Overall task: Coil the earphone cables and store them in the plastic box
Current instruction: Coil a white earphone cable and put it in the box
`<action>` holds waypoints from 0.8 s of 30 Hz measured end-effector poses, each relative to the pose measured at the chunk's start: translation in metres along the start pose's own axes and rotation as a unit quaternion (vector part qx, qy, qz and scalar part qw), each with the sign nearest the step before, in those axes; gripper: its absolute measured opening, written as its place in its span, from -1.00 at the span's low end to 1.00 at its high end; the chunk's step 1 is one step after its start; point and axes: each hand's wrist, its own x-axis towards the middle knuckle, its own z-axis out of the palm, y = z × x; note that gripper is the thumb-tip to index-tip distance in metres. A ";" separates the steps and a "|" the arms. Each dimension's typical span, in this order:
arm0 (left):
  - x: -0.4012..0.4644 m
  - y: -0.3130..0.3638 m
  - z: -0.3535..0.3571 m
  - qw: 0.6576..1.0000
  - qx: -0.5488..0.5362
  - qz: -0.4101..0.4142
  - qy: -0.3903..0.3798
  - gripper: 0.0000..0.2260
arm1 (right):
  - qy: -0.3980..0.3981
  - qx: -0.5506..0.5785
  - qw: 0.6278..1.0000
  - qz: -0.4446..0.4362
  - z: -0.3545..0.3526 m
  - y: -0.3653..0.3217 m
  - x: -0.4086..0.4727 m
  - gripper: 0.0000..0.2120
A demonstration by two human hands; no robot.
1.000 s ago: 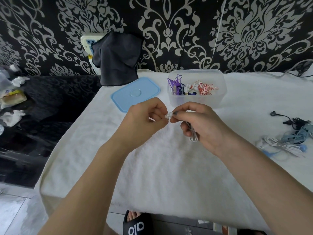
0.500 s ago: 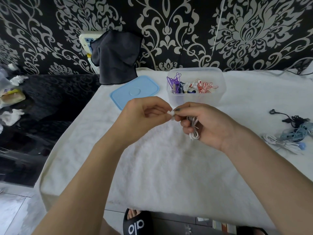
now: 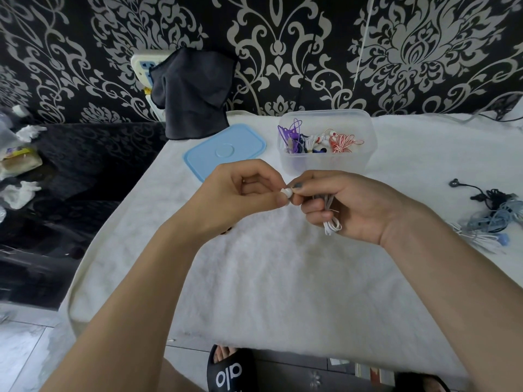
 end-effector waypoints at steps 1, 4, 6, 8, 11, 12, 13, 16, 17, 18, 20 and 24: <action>0.000 0.000 -0.001 1.000 -0.018 -0.010 -0.016 -0.85 | -0.007 0.004 1.000 0.004 0.000 0.000 -0.001 -0.93; 0.000 0.001 -0.003 0.994 -0.080 -0.039 -0.055 -0.91 | -0.022 0.020 0.999 0.014 0.002 0.001 -0.002 -0.97; 0.001 0.000 -0.003 0.993 -0.097 -0.043 -0.049 -0.93 | -0.021 0.044 0.999 0.018 0.003 0.001 -0.001 -0.98; 0.001 -0.001 -0.001 0.995 -0.088 -0.022 -0.037 -0.91 | -0.017 0.071 0.997 0.021 0.003 0.002 0.000 -0.98; 0.001 0.000 0.000 0.998 -0.068 0.008 0.006 -0.87 | -0.013 0.125 0.992 0.030 0.005 0.003 0.001 -0.92; 0.001 0.001 0.000 0.998 -0.056 0.018 0.026 -0.87 | -0.010 0.147 0.988 0.035 0.006 0.004 0.002 -0.90; 0.001 0.001 0.000 0.998 -0.039 0.031 0.043 -0.87 | -0.007 0.167 0.985 0.039 0.007 0.004 0.002 -0.88; -0.001 0.003 0.005 0.995 0.018 0.062 0.076 -0.90 | -0.004 0.204 0.978 0.047 0.009 0.006 0.004 -0.86; -0.002 0.004 0.006 0.994 0.029 0.065 0.084 -0.90 | -0.008 0.209 0.977 0.047 0.009 0.006 0.005 -0.86; -0.003 0.005 0.007 0.993 0.037 0.066 0.089 -0.90 | -0.011 0.212 0.976 0.046 0.009 0.006 0.004 -0.87; -0.003 0.007 0.009 0.992 0.046 0.069 0.091 -0.91 | -0.015 0.218 0.975 0.045 0.009 0.006 0.004 -0.88; -0.003 0.009 0.012 0.986 0.072 0.095 0.112 -0.91 | -0.039 0.261 0.963 0.052 0.009 0.007 0.004 -0.93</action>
